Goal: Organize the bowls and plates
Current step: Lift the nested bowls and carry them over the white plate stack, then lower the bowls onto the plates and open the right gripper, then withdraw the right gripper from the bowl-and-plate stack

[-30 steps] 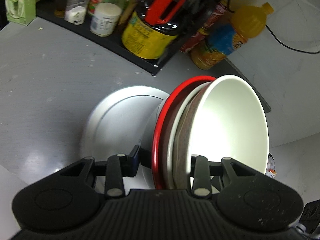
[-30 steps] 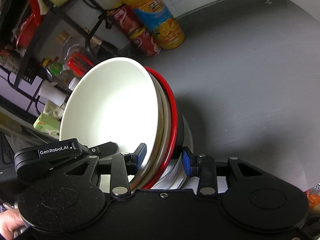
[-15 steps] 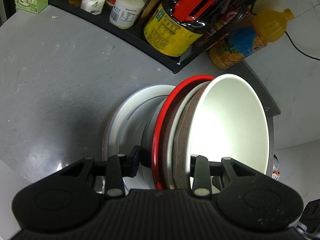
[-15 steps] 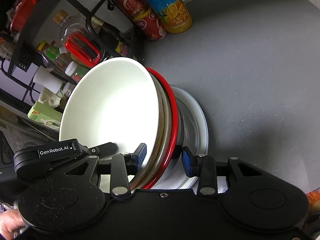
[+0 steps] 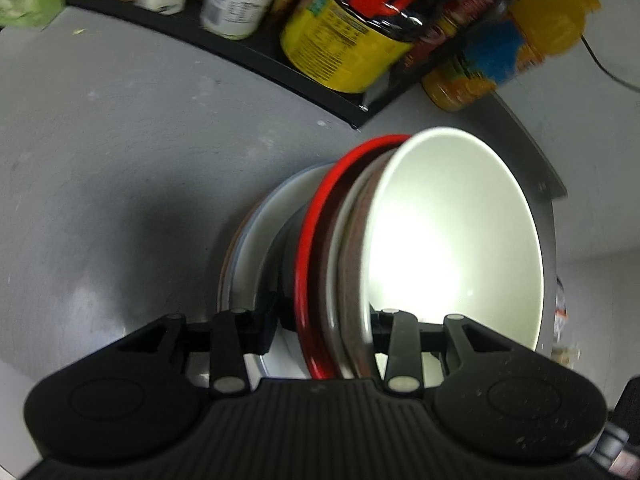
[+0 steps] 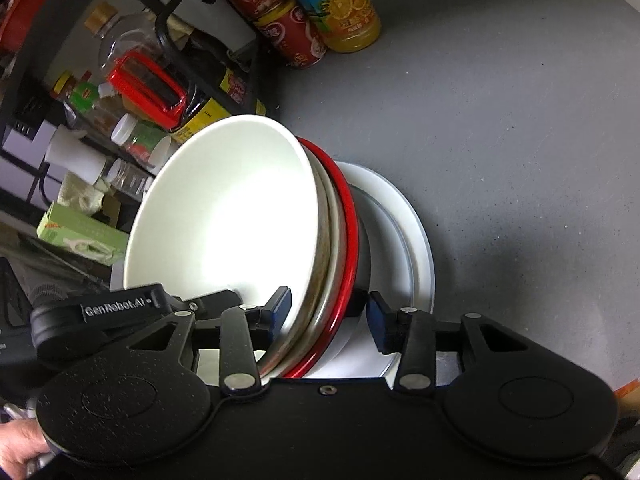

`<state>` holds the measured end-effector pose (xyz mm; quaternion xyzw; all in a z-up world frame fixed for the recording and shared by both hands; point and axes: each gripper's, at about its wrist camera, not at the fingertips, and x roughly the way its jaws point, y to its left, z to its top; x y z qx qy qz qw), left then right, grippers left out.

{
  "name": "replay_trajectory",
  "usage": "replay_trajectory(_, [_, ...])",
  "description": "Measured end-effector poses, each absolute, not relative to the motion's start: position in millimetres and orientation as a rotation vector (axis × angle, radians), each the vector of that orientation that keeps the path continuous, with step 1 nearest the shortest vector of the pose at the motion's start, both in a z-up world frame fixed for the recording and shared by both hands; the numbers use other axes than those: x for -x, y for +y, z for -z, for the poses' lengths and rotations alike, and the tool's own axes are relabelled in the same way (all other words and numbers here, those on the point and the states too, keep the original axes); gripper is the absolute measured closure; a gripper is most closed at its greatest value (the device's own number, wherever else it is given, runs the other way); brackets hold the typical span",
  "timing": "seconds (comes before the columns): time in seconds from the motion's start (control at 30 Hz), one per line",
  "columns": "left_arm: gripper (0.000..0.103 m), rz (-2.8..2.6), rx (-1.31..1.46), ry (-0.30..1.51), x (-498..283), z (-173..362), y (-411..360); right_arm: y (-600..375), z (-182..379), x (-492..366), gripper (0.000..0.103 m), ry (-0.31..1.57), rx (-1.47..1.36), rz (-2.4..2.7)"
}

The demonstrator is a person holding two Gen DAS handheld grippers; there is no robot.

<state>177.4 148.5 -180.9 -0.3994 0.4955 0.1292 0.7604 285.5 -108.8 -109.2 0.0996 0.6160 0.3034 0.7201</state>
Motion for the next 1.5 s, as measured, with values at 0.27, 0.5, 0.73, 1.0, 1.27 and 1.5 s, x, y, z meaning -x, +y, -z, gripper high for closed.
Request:
replay_trajectory(0.27, [0.056,-0.095,0.709,1.153,-200.3,179.4,154.1,-109.4,104.3,-277.9,0.041,1.331,-0.238,-0.607])
replay_trajectory(0.5, [0.048,-0.016,0.588,1.185,-208.8,172.2,148.2,-121.0,93.8,-271.5,0.026,1.273,-0.258,-0.528])
replay_trajectory(0.73, [0.025,-0.095,0.534,1.111,-196.0,156.1,140.0,-145.7,80.1,-261.3,0.02,1.199,-0.266,-0.471])
replay_trajectory(1.0, [0.02,-0.099,0.458,1.053,-177.9,127.8,128.6,-183.0,56.8,-232.4,0.017,1.08,-0.302,-0.444])
replay_trajectory(1.27, [0.013,-0.078,0.425,0.996,-137.4,93.5,110.4,-215.1,36.2,-189.9,0.013,0.999,-0.344,-0.369])
replay_trajectory(1.5, [0.0,-0.029,0.391,0.933,-97.6,68.5,93.7,-241.8,11.4,-148.5,0.004,0.923,-0.377,-0.293])
